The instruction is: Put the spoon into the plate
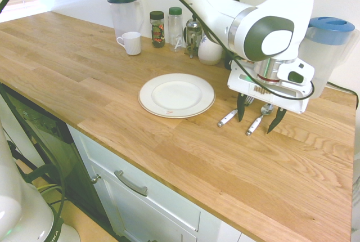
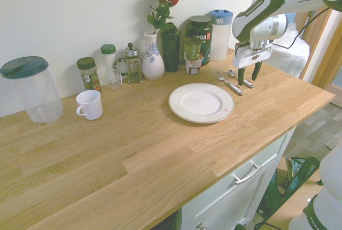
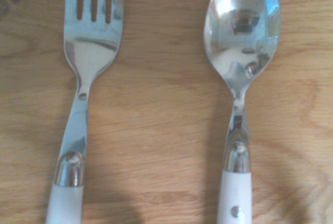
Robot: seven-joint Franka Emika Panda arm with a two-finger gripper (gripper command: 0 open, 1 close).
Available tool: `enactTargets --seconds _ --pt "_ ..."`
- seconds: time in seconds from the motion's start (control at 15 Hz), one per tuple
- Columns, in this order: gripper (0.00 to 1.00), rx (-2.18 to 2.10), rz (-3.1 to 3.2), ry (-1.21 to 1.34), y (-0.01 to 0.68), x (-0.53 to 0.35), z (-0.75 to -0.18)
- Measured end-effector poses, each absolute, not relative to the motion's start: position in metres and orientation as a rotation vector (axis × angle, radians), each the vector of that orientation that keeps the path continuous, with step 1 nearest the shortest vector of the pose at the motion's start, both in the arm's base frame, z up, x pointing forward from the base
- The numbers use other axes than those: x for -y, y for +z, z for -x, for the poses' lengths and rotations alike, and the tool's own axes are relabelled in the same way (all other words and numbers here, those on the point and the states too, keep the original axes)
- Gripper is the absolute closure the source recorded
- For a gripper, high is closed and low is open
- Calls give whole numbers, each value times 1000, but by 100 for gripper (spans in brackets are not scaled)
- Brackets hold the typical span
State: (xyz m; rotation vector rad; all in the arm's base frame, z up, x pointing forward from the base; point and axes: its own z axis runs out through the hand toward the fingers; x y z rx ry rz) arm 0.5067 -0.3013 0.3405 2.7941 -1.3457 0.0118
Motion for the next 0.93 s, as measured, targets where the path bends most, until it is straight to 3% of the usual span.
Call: enactTargets --seconds 0.93 --pt "100 1408 -2802 42 340 302 -512"
